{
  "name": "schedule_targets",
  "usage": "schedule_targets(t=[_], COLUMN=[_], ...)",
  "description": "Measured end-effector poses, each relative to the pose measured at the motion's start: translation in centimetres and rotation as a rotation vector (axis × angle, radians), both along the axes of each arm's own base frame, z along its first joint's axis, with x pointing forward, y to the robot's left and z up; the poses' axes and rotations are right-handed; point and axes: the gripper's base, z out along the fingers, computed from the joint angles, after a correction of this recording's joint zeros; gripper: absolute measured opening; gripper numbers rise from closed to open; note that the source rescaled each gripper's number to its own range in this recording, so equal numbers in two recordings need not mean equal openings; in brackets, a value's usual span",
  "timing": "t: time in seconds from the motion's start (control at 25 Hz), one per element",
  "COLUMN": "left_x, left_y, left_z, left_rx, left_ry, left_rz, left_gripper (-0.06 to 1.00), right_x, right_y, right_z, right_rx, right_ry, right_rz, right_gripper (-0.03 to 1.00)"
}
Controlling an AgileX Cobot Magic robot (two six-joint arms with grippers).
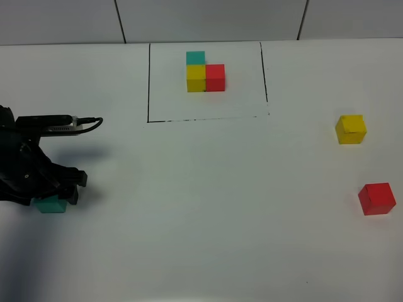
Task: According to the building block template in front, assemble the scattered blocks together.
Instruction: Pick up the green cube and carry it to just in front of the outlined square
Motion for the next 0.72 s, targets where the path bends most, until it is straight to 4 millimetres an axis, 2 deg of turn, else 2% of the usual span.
schedule_targets(t=[0.24,0.36,0.44,0.52,0.6,0.64,0.72], left_x=[-0.02,-0.01,-0.01,-0.03,-0.10,-0.11,-0.15], left_y=[0.01,0.01,0.01,0.01,0.02,0.02,0.02], left_z=[-1.09,-1.12,-1.12,-1.12,-1.12,-1.12,-1.12], left_rx=[0.004,0.004,0.004,0.004,0.005,0.005,0.005], left_ry=[0.035,0.035,0.035,0.037,0.045,0.046,0.050], left_rz=[0.001,0.006,0.007,0.007,0.009,0.009,0.010], left_gripper=[0.99,0.92,0.73,0.46,0.05,0.00,0.00], right_x=[0.00,0.00,0.00,0.00,0.00,0.00,0.00], right_y=[0.00,0.00,0.00,0.00,0.00,0.00,0.00], right_z=[0.00,0.00,0.00,0.00,0.00,0.00,0.00], right_rx=[0.000,0.000,0.000,0.000,0.000,0.000,0.000], right_ry=[0.000,0.000,0.000,0.000,0.000,0.000,0.000], right_rz=[0.000,0.000,0.000,0.000,0.000,0.000,0.000], right_gripper=[0.72,0.72,0.72,0.72,0.72,0.72,0.72])
